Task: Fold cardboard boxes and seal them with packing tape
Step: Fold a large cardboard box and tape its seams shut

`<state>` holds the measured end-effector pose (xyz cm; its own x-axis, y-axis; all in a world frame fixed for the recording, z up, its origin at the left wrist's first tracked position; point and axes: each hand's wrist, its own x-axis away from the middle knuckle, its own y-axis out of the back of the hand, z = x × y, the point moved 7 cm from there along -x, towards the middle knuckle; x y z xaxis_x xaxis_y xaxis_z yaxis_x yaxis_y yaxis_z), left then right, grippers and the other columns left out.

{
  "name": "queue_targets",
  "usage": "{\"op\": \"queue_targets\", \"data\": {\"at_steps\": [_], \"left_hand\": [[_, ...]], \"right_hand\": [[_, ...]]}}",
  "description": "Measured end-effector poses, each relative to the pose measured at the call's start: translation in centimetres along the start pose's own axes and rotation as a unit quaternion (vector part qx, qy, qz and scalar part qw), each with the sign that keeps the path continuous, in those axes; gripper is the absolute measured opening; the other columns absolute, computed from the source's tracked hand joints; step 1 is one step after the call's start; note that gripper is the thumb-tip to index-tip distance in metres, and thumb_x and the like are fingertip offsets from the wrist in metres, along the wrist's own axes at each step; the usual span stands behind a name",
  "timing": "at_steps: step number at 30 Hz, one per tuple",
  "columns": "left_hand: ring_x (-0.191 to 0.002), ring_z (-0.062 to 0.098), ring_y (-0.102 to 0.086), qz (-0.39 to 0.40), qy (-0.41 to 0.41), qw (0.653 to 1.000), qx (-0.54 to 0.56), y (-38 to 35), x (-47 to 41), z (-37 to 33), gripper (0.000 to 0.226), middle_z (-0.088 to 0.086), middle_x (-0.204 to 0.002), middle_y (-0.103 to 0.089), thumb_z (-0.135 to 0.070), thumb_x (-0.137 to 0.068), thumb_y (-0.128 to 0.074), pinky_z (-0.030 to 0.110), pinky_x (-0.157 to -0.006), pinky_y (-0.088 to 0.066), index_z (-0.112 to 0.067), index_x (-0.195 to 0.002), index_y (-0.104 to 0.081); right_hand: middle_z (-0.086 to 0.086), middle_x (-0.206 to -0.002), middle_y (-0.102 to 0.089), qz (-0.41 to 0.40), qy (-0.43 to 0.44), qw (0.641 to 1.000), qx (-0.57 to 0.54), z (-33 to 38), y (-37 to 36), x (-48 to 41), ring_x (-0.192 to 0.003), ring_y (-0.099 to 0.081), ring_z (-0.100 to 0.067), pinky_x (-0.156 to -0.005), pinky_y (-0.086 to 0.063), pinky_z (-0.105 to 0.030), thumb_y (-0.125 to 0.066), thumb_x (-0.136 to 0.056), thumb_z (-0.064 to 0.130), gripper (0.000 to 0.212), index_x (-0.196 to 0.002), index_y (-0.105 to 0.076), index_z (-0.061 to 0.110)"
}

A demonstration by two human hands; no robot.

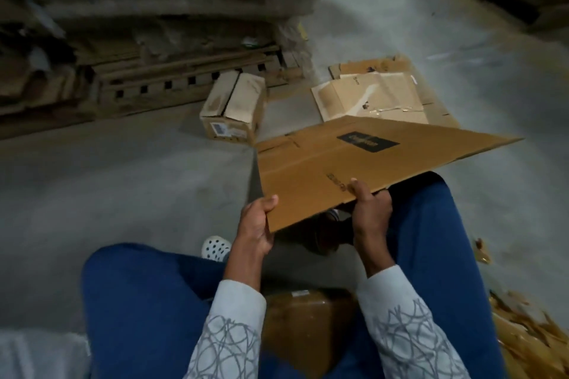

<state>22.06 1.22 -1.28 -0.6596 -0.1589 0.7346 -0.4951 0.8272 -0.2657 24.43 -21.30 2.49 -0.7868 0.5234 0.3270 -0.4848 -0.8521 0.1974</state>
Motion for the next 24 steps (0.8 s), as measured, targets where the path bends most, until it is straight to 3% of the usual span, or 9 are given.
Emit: {"op": "queue_targets", "data": {"at_steps": [4, 6, 8, 10, 14, 17, 19, 22, 24], "left_hand": [[-0.089, 0.03, -0.071, 0.037, -0.028, 0.998, -0.045, 1.6, 4.0, 0.1, 0.028, 0.017, -0.099, -0.074, -0.021, -0.098, -0.062, 0.041, -0.08, -0.057, -0.001, -0.118, -0.064], [-0.083, 0.026, -0.07, 0.011, -0.057, 0.985, -0.164, 2.3, 5.8, -0.6, 0.029, 0.015, -0.097, -0.074, -0.034, -0.096, -0.065, 0.039, -0.077, -0.056, -0.007, -0.104, -0.069], [-0.087, 0.021, -0.066, -0.049, -0.101, 0.928, -0.355, 2.8, 7.4, -2.3, 0.035, 0.012, -0.105, -0.069, -0.049, -0.095, -0.064, 0.037, -0.077, -0.053, -0.014, -0.098, -0.068], [-0.113, 0.021, -0.06, -0.081, -0.18, 0.865, -0.462, 1.9, 9.7, -5.4, 0.052, 0.008, -0.13, -0.062, -0.059, -0.094, -0.059, 0.039, -0.093, -0.051, -0.018, -0.126, -0.064], [-0.12, 0.008, -0.059, 0.066, -0.298, 0.864, -0.4, -4.6, 16.4, -10.9, 0.063, -0.013, -0.134, -0.061, -0.073, -0.088, -0.055, 0.031, -0.094, -0.048, -0.036, -0.138, -0.058], [-0.117, 0.007, -0.06, 0.098, -0.359, 0.824, -0.427, -9.9, 19.3, -14.2, 0.082, -0.012, -0.133, -0.061, -0.083, -0.073, -0.063, 0.042, -0.098, -0.053, -0.038, -0.14, -0.055], [-0.117, 0.014, -0.06, 0.057, -0.385, 0.77, -0.506, -12.7, 20.2, -15.7, 0.091, -0.007, -0.134, -0.061, -0.079, -0.066, -0.073, 0.043, -0.097, -0.053, -0.036, -0.143, -0.052], [-0.104, 0.026, -0.068, -0.115, -0.459, 0.607, -0.638, -14.3, 20.9, -17.7, 0.042, 0.003, -0.109, -0.071, -0.041, -0.083, -0.076, 0.032, -0.079, -0.051, -0.027, -0.121, -0.068], [-0.091, 0.029, -0.07, -0.182, -0.503, 0.562, -0.63, -13.4, 21.5, -18.7, 0.018, 0.007, -0.093, -0.07, -0.028, -0.091, -0.065, 0.031, -0.072, -0.051, -0.019, -0.105, -0.071]], "right_hand": [[-0.006, -0.083, -0.063, 0.043, 0.062, 0.997, 0.02, 4.4, 0.1, 2.9, -0.077, -0.058, -0.025, -0.066, -0.047, -0.039, -0.066, -0.092, 0.027, 0.02, -0.08, -0.06, 0.011], [-0.003, -0.08, -0.059, 0.065, 0.096, 0.993, 0.032, 7.1, 0.4, 4.2, -0.075, -0.055, -0.022, -0.067, -0.046, -0.039, -0.063, -0.094, 0.026, 0.02, -0.079, -0.057, 0.014], [-0.003, -0.079, -0.059, 0.089, 0.131, 0.986, 0.054, 9.2, 0.2, 5.3, -0.075, -0.056, -0.023, -0.067, -0.046, -0.04, -0.061, -0.093, 0.028, 0.021, -0.079, -0.056, 0.013], [-0.003, -0.079, -0.065, 0.119, 0.152, 0.979, 0.061, 10.7, -0.5, 6.5, -0.075, -0.064, -0.026, -0.067, -0.054, -0.045, -0.061, -0.087, 0.037, 0.023, -0.079, -0.059, 0.016], [-0.001, -0.077, -0.069, 0.154, 0.179, 0.968, 0.084, 12.3, -1.4, 9.1, -0.07, -0.068, -0.027, -0.068, -0.059, -0.052, -0.056, -0.078, 0.047, 0.027, -0.077, -0.061, 0.021], [-0.002, -0.072, -0.069, 0.189, 0.218, 0.951, 0.115, 13.3, -2.1, 11.7, -0.064, -0.069, -0.025, -0.064, -0.059, -0.049, -0.045, -0.075, 0.059, 0.042, -0.081, -0.062, 0.02], [-0.002, -0.072, -0.072, 0.237, 0.265, 0.927, 0.117, 13.8, -3.2, 14.2, -0.06, -0.069, -0.019, -0.061, -0.059, -0.038, -0.046, -0.079, 0.057, 0.045, -0.083, -0.064, 0.016], [-0.001, -0.089, -0.073, 0.288, 0.347, 0.883, 0.126, 13.7, -5.0, 16.9, -0.078, -0.067, -0.013, -0.065, -0.047, -0.012, -0.066, -0.09, 0.041, 0.023, -0.091, -0.068, 0.019], [0.0, -0.108, -0.069, 0.368, 0.332, 0.862, 0.107, 13.1, -6.2, 17.3, -0.091, -0.066, -0.012, -0.077, -0.053, -0.023, -0.072, -0.089, 0.033, 0.028, -0.113, -0.065, 0.02]]}}
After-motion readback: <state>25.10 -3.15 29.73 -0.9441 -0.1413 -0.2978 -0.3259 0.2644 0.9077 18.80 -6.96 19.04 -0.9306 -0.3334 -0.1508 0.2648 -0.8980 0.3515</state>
